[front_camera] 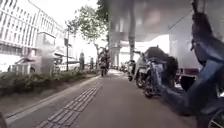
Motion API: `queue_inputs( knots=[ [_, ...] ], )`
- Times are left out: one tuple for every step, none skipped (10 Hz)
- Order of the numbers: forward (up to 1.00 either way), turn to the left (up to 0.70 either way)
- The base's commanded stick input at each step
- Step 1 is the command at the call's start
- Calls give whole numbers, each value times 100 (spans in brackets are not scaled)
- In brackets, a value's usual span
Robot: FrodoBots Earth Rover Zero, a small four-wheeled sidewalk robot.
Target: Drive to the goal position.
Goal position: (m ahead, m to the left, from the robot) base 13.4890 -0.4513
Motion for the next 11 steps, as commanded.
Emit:
queue_inputs(
  knots=[
    [70, 0],
    [70, 0],
    [70, -2],
    [70, -9],
    [70, 0],
    [70, 0],
    [70, 0],
    [70, 0],
    [70, 0],
    [70, 0],
    [70, 0]
  ],
)
